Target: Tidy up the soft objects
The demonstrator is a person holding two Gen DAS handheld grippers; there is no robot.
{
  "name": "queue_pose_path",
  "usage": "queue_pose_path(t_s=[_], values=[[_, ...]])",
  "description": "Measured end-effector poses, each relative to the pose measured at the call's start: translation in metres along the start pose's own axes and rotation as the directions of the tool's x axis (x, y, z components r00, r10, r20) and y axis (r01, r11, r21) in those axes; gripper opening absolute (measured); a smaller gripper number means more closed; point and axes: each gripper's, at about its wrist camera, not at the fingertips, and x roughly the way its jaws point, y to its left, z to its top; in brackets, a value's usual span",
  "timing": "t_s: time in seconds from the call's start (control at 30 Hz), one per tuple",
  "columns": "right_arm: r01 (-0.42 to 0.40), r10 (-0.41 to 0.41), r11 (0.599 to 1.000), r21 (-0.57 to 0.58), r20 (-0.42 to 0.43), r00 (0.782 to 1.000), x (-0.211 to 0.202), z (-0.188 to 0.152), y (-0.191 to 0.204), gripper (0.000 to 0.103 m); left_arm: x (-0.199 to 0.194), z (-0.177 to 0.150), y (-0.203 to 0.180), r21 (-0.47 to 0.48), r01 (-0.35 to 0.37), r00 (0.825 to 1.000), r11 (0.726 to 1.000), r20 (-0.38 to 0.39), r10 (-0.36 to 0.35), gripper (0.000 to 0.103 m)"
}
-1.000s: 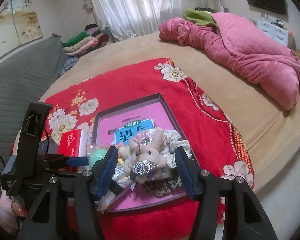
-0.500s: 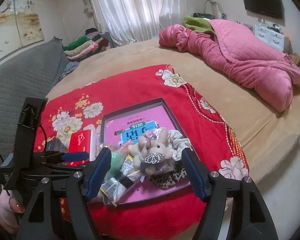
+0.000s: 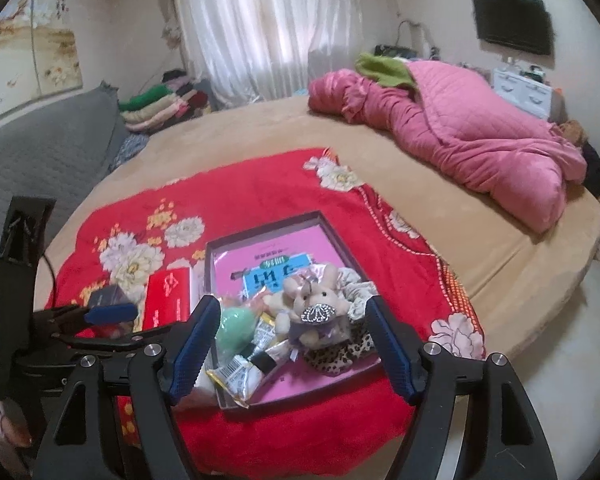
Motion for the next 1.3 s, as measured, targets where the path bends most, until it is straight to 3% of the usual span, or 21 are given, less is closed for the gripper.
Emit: queue_pose_path(t_s=[0.13, 0.4, 0.77, 1.13, 1.3], values=[[0.011, -0.011, 0.999, 0.05, -0.007, 1.0, -0.006, -0.012, 0.003, 0.076, -0.014, -0.011, 0.006, -0.02, -0.033, 0.999, 0.999, 0.027, 0.034, 0.087], [0.059, -0.058, 0.997, 0.039, -0.042, 0.997, -0.015, -0.049, 0.025, 0.077, -0.037, -0.046, 0.015, -0.029, -0.098, 0.994, 0.995, 0.039, 0.099, 0.088], [0.089, -0.085, 0.994, 0.066, -0.057, 0.995, -0.027, -0.08, 0.037, 0.079, -0.062, -0.094, 0.013, -0.005, -0.109, 0.993, 0.994, 0.053, 0.109, 0.088], [0.104, -0.096, 0.994, 0.046, -0.139, 0.986, -0.036, -0.115, 0.042, 0.08, -0.067, -0.115, 0.003, 0.031, -0.121, 0.992, 0.992, 0.052, 0.119, 0.088], [0.127, -0.116, 0.989, 0.073, -0.139, 0.983, -0.042, -0.12, 0.036, 0.08, -0.068, -0.119, 0.002, 0.026, -0.133, 0.99, 0.991, 0.05, 0.132, 0.088]])
